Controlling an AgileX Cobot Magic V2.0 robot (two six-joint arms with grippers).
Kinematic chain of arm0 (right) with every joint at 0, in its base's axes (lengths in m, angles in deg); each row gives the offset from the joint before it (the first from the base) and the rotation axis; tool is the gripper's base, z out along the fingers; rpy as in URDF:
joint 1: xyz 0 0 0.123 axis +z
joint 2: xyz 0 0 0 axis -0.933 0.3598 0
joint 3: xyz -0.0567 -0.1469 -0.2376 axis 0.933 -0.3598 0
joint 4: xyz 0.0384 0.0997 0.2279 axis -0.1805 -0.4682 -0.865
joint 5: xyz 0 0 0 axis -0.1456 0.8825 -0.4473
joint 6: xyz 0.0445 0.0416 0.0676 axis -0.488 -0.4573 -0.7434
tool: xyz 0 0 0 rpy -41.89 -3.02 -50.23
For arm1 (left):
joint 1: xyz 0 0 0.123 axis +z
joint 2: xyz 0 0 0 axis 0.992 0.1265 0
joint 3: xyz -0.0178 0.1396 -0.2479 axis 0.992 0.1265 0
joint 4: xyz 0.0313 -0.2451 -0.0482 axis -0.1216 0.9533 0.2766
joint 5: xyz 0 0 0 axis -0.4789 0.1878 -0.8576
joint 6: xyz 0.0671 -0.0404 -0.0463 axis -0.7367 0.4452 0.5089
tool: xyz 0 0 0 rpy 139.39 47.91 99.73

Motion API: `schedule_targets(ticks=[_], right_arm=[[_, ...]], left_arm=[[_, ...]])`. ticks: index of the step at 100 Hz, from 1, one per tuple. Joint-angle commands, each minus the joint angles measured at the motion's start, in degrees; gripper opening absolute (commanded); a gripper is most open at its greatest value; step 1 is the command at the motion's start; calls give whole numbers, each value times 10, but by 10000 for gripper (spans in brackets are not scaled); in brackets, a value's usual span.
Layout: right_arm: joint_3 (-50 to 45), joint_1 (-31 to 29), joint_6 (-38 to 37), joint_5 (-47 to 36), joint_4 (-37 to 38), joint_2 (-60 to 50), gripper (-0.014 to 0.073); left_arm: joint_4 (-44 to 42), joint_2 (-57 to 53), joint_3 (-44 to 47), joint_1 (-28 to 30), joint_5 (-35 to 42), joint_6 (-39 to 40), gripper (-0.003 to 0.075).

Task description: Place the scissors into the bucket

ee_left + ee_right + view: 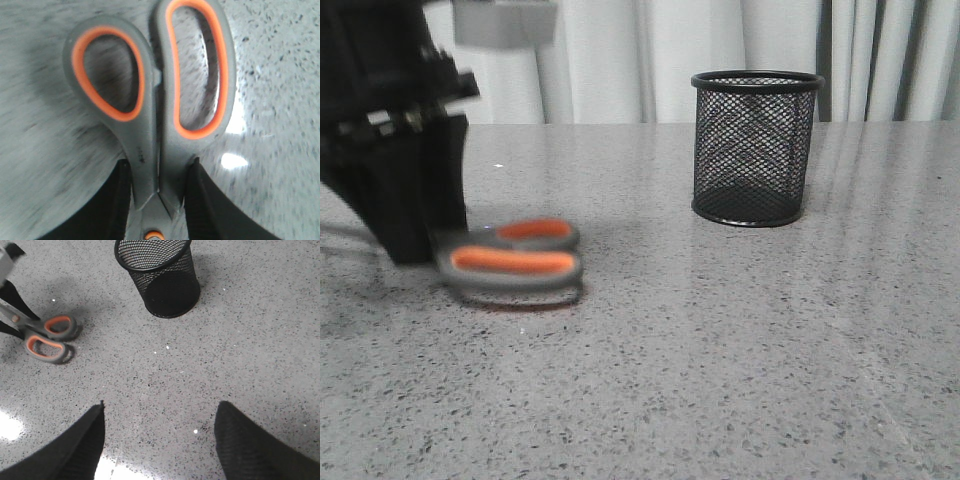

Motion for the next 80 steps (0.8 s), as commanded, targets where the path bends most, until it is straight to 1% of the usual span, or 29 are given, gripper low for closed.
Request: schedule_targets(ticks=[1, 16, 28, 49, 61, 80], right_arm=[[18, -1, 6, -36, -29, 4, 426], [18, -1, 6, -59, -72, 4, 426], [18, -1, 34, -77, -131, 4, 426], [18, -1, 117, -109, -312, 4, 426], [18, -1, 147, -118, -389, 4, 426], [18, -1, 164, -123, -450, 4, 426]], left_arm=[[9, -66, -42, -4, -22, 24, -10], [9, -126, -99, -4, -21, 46, -10], [9, -167, -143, -4, -21, 64, -11], [10, -224, -192, -5, -21, 73, -11], [10, -243, -208, -25, -17, 75, -11], [-3, -248, -234, -76, -1, 126, -11]])
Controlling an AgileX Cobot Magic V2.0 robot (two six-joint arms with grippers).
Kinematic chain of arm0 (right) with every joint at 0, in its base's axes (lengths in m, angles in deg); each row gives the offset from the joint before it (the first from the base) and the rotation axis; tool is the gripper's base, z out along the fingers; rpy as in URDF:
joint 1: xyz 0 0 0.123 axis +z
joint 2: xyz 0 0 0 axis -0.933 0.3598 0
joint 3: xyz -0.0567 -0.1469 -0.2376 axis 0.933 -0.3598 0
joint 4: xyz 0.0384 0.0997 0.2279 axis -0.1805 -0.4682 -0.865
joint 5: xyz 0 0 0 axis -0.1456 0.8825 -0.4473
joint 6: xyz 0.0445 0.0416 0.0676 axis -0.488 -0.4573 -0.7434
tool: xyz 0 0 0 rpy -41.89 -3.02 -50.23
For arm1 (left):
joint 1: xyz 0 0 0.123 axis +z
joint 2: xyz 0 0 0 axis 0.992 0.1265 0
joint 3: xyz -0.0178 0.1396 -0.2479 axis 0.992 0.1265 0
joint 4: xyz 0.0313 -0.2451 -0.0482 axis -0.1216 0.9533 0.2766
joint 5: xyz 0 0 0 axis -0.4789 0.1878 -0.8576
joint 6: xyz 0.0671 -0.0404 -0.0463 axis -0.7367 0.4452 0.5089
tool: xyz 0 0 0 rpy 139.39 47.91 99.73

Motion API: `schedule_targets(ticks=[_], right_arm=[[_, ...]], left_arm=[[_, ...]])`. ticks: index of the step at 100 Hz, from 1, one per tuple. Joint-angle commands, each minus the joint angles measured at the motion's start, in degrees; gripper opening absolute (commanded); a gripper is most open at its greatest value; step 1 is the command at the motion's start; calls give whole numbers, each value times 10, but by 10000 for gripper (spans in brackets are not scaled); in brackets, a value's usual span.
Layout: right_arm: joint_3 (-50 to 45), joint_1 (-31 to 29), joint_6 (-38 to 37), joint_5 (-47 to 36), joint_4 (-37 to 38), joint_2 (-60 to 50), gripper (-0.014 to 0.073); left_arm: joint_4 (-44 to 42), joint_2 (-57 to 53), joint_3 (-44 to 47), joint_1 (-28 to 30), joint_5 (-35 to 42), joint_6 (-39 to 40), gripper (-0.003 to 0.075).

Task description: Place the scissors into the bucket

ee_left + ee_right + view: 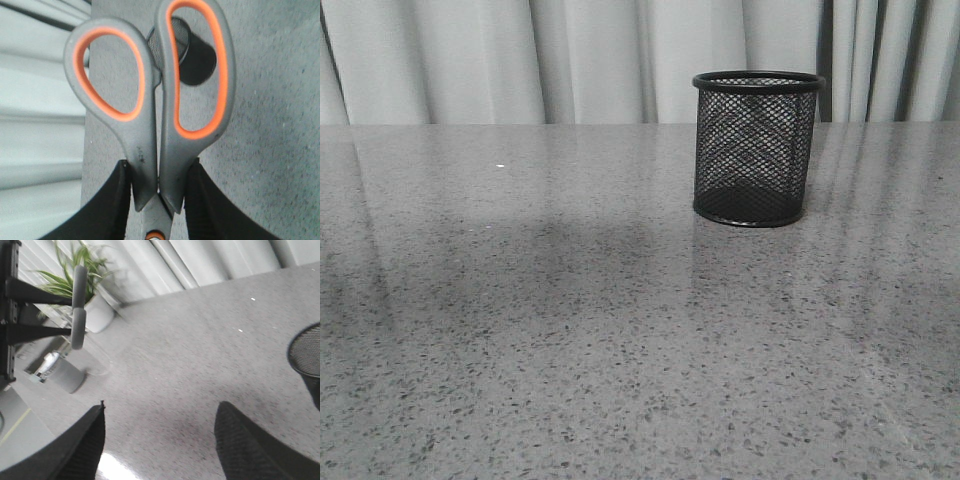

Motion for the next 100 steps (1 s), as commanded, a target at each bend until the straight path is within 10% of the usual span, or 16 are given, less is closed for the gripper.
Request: schedule_targets(ticks=[1, 100], right_arm=[[18, -1, 17, -28, -61, 4, 426], [44, -1, 18, -11, -95, 3, 426]], left_arm=[[3, -12, -25, -25, 33, 37, -11], [-153, 67, -37, -293, 138, 175, -11]])
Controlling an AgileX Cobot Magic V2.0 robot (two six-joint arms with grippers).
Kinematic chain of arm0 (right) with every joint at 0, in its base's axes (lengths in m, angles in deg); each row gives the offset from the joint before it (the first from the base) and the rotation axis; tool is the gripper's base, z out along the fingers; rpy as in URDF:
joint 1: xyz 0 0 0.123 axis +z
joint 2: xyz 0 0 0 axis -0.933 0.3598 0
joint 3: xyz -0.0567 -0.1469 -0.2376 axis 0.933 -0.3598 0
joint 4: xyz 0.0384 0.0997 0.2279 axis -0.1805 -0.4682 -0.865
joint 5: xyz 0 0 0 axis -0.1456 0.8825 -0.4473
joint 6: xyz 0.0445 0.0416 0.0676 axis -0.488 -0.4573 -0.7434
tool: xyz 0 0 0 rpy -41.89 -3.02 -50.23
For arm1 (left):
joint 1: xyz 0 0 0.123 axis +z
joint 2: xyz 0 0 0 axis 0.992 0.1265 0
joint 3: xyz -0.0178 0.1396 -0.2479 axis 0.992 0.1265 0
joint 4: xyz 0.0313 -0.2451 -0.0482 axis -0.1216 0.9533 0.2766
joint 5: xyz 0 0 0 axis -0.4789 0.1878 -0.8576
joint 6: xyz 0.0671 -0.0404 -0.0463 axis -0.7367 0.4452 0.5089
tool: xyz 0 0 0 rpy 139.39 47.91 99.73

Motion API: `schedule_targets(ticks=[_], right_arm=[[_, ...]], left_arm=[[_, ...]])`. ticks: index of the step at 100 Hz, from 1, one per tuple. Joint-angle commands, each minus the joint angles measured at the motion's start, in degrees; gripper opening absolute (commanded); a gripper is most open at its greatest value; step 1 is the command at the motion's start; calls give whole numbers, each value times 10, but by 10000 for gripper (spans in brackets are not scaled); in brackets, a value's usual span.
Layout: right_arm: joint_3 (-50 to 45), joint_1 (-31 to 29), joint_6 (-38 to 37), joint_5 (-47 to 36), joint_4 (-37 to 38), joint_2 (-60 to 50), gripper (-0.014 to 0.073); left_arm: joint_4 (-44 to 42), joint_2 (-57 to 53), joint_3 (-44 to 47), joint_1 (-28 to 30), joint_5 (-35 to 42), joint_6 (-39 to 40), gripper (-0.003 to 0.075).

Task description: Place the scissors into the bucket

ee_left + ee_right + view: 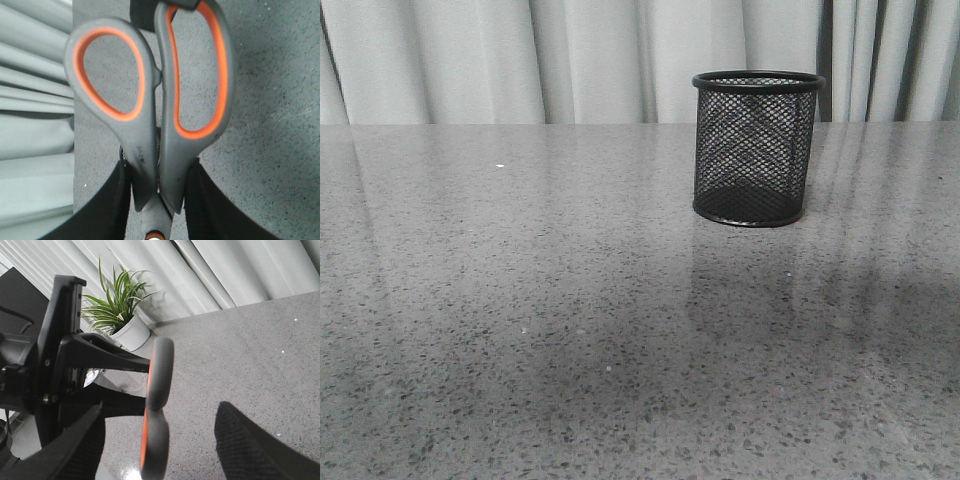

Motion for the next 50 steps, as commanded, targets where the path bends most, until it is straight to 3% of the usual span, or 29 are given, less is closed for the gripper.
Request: schedule_targets(ticks=[1, 32, 39, 50], right_arm=[[19, -1, 8, -15, -26, 3, 426], [19, -1, 8, 8, -14, 3, 411], [19, -1, 8, 12, -10, 3, 348], [19, -1, 8, 13, -8, 3, 176]], left_arm=[[-4, -8, -19, -12, 47, 10, -11], [-6, 16, -19, -42, 94, 11, -11], [-6, 16, -19, -46, 109, 11, -10], [-6, 16, -19, -46, 114, 11, -4]])
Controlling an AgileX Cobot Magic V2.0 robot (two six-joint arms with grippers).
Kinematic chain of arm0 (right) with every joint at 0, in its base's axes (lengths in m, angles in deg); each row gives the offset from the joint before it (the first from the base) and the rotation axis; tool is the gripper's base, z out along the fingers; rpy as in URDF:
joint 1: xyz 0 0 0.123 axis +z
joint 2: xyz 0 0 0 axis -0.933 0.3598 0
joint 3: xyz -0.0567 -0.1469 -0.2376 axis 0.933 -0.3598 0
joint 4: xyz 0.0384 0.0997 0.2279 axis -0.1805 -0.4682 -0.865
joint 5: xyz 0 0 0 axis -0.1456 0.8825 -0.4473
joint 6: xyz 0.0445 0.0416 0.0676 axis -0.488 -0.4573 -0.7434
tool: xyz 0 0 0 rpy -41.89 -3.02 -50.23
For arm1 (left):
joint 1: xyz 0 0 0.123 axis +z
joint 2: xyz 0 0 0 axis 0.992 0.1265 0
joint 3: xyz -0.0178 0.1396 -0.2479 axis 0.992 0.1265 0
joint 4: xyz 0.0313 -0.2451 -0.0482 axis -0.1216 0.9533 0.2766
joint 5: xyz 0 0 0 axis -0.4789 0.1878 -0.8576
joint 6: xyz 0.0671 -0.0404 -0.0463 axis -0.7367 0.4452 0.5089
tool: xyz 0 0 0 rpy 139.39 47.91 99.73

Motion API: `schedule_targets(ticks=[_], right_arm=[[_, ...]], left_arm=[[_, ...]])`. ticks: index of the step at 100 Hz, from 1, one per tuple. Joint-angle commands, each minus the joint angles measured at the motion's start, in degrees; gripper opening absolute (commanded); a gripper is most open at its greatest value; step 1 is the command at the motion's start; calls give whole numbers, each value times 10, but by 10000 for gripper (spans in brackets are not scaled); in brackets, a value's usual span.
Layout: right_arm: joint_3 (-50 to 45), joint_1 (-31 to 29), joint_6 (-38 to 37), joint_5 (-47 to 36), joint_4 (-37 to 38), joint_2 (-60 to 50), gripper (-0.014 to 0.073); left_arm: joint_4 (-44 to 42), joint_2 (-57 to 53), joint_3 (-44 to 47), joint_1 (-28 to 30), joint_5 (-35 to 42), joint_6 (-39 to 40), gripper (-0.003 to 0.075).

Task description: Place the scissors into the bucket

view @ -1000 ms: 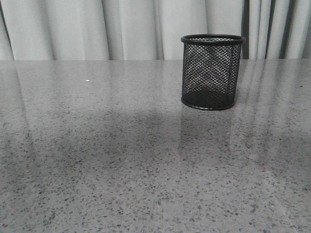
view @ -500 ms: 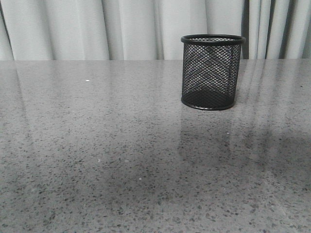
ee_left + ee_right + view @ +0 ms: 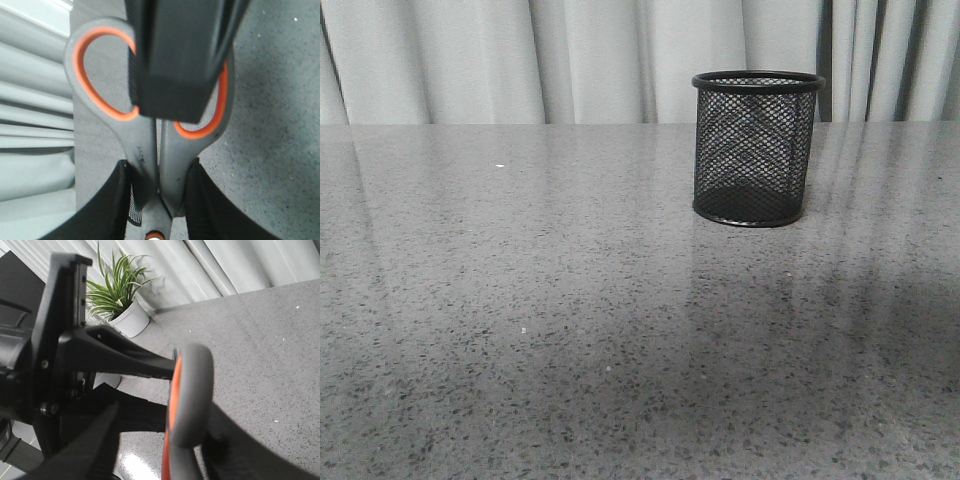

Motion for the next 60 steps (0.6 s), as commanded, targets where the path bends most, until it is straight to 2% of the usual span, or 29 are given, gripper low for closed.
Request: schedule_targets(ticks=[1, 8, 15, 30, 35, 39, 60], right_arm=[[19, -1, 8, -13, -22, 3, 152], [19, -1, 8, -13, -19, 3, 31], [19, -1, 8, -13, -17, 3, -75], [19, -1, 9, -18, -9, 3, -64], [19, -1, 9, -22, -5, 3, -64], [19, -1, 9, -26, 2, 3, -64], [52, -1, 9, -64, 72, 13, -60]], left_arm=[[-1, -18, -18, -4, 50, 7, -1], [2, -18, -18, -4, 49, 7, 49], [4, -18, -18, -4, 43, 7, 154], [4, -19, -18, -4, 38, 7, 501], [4, -23, -18, -4, 40, 7, 568], [2, -27, -18, -4, 40, 15, 591], [-91, -62, -18, 17, 24, 102, 585]])
